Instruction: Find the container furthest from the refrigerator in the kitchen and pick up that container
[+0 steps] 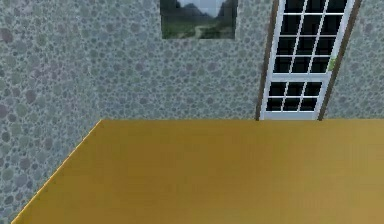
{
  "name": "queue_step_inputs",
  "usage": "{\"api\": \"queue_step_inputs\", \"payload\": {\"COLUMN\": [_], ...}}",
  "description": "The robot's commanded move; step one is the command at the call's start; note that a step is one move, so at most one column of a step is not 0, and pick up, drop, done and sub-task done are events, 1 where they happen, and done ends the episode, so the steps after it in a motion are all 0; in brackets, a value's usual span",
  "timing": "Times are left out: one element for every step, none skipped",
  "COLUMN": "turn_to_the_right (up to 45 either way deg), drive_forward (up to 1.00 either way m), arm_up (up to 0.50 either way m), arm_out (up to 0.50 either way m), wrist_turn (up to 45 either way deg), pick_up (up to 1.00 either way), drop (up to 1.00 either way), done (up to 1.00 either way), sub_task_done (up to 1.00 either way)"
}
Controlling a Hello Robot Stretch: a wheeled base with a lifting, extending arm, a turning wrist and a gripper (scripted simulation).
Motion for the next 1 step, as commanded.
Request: {"api": "queue_step_inputs", "payload": {"turn_to_the_right": [-36.0], "drive_forward": [0.0], "arm_up": [0.0], "arm_out": [0.0], "wrist_turn": [0.0], "pick_up": [0.0], "drop": [0.0], "done": [0.0], "sub_task_done": [0.0]}}
